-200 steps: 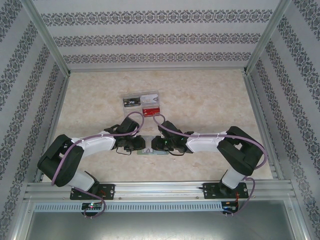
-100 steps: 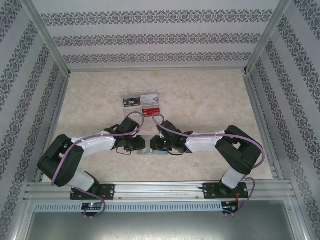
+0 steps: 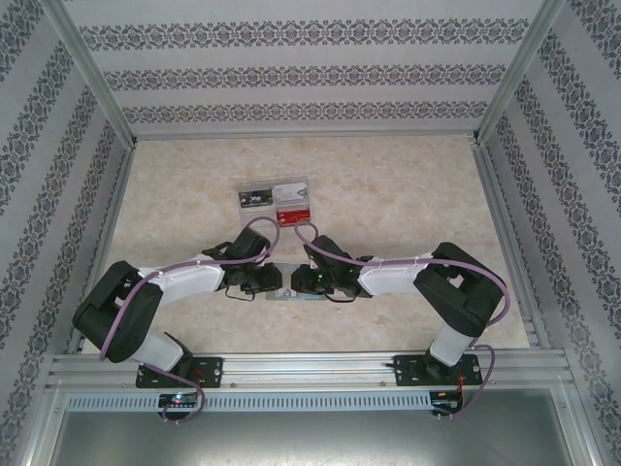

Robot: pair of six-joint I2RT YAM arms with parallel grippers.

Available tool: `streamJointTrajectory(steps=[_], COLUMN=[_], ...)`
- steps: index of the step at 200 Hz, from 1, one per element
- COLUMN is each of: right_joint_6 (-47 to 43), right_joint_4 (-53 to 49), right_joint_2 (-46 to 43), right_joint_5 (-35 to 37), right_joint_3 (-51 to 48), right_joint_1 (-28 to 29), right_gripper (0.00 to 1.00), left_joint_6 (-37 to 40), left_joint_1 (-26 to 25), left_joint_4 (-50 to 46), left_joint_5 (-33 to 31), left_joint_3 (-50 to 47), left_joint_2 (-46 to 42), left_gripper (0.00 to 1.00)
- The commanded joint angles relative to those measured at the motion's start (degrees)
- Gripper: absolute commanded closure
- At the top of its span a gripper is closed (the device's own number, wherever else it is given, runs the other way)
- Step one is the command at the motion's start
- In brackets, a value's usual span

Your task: Take the credit cards out of the card holder

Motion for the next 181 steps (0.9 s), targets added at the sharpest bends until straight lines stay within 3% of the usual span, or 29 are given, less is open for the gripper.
streamJointTrajectory(steps=[1, 102, 156, 181], right_joint_6=[0.29, 0.73, 1.04, 1.03], right_joint_4=[-0.97, 1.19, 1.19, 1.17], right_joint_2=[-1.95, 0.73, -0.21, -0.77], right_joint_5=[1.57, -0.91, -0.53, -0.35], right_joint_3=[-1.05, -0.31, -1.27, -1.87], right_joint_1=[-0.41, -0.59, -0.75, -1.00], right_gripper=[0.79, 0.83, 1.00, 1.00], left_joint_6=[0.37, 0.36, 0.26, 0.34], left_joint_1=[-0.73, -0.73, -0.73, -0.74], left_joint_4=[-1.27, -1.25, -1.93, -3.11], left_joint_5=[-0.71, -0.62, -1.23, -2.35], left_joint_3=[0.71, 0.79, 1.04, 1.29], left_joint_2=[1.14, 1.25, 1.32, 1.58], left_gripper=[0.77, 0.77, 0.77, 0.82])
